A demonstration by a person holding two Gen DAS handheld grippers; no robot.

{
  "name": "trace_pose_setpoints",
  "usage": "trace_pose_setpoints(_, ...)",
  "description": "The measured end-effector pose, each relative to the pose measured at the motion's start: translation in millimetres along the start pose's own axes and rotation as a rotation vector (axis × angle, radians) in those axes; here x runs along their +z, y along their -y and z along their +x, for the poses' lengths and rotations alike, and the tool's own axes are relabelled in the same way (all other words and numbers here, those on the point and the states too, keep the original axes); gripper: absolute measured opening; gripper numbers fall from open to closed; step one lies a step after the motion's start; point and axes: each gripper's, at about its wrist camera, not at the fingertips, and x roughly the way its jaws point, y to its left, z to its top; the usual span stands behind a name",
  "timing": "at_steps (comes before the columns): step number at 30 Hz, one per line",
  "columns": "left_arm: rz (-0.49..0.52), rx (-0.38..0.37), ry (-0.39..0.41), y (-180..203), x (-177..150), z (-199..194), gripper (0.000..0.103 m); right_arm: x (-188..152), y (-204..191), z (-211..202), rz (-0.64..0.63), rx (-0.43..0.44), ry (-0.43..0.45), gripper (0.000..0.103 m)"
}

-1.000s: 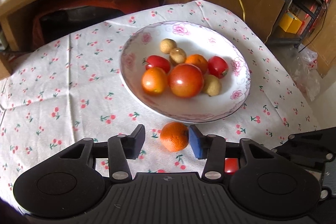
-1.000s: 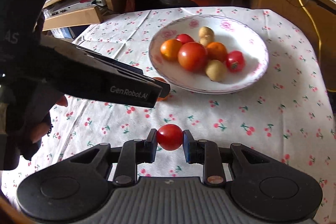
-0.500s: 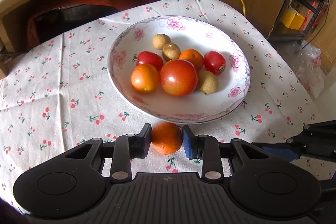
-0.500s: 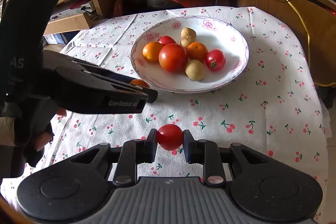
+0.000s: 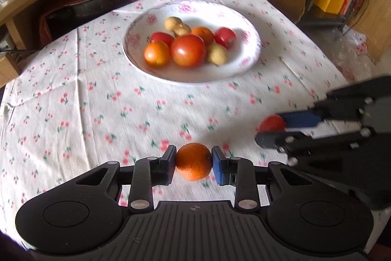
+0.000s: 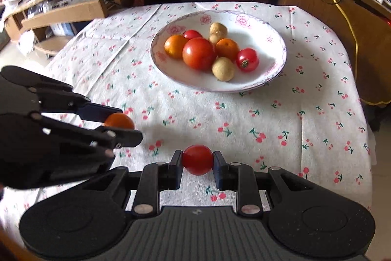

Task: Organize fruits
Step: 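Move both open tools back toward the last tangerine and tomato on the cloth, then close the left tool on the orange tangerine while the right tool grasps the red tomato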

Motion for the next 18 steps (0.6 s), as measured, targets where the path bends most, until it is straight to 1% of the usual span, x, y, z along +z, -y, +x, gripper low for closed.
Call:
trace_pose_setpoints(3, 0.015, 0.0, -0.013, 4, -8, 4, 0.04, -4, -3, 2, -0.026, -0.003, 0.0, 0.027)
trace_pose_setpoints(5, 0.029, 0.005, -0.004, 6, -11, 3, 0.042, -5, -4, 3, -0.033, 0.002, -0.005, 0.027)
trace_pose_setpoints(8, 0.033, -0.006, -0.001, 8, -13, 0, 0.044, -5, -4, 4, -0.045, 0.003, -0.005, 0.027)
trace_pose_setpoints(10, 0.038, -0.007, -0.002, 9, -15, 0, 0.049, -5, -5, 4, -0.055, 0.004, -0.004, 0.028)
trace_pose_setpoints(11, 0.041, -0.006, -0.003, 9, -16, 0, 0.05, -5, -5, 4, -0.054, 0.006, -0.002, 0.028)
trace_pose_setpoints(12, 0.041, -0.003, -0.004, 8, -17, -1, 0.052, -5, -5, 4, -0.056, 0.009, -0.003, 0.029)
trace_pose_setpoints(16, 0.033, 0.002, -0.001, 5, -18, -3, 0.058, -6, -3, 3, -0.054, 0.021, -0.009, 0.038)
trace_pose_setpoints(18, 0.022, 0.002, -0.002, 4, -16, -3, 0.058, -5, -3, 3, -0.05, 0.019, -0.01, 0.038)
